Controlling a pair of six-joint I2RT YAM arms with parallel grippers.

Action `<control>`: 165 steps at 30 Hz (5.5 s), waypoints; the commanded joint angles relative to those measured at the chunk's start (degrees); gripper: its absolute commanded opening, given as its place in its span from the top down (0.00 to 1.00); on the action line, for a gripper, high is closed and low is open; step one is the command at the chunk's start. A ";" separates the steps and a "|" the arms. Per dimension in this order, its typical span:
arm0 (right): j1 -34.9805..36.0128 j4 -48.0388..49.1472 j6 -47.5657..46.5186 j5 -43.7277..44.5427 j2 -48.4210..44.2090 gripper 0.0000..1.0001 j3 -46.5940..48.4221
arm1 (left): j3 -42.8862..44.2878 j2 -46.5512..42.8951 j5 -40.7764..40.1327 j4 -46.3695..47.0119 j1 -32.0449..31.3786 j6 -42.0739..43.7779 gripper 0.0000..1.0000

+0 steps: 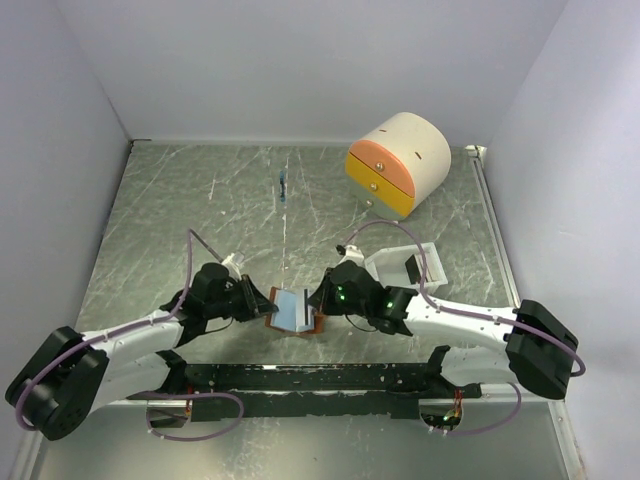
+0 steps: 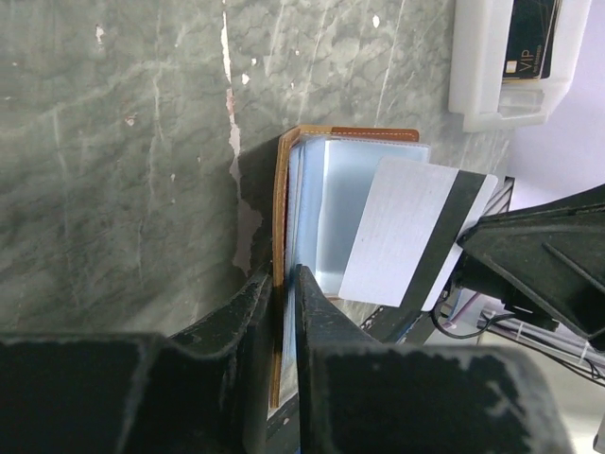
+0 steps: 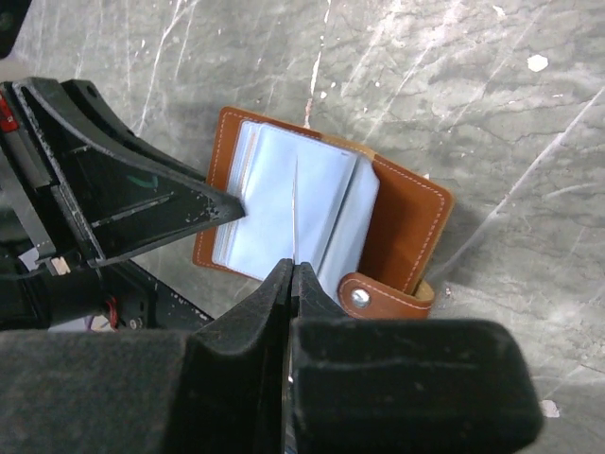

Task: Put the credit cards into the card holder
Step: Insert the credit card into the card holder.

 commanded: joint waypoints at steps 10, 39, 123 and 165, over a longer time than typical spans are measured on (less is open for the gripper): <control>0.31 7.27 5.62 2.08 -0.26 1.00 -5.50 | -1.99 -3.29 -2.85 -5.34 -0.19 3.17 0.67; 0.27 17.74 12.50 2.81 -0.83 1.00 -13.40 | -2.88 -4.75 -3.78 -7.70 -0.19 5.03 0.89; 0.35 8.35 5.54 0.26 6.25 1.00 -7.49 | -2.90 -4.84 -3.56 -7.78 -0.19 5.03 0.84; 1.84 13.94 3.51 -3.99 15.15 0.92 -2.15 | -2.89 -4.73 -0.22 -5.22 -0.19 3.49 0.88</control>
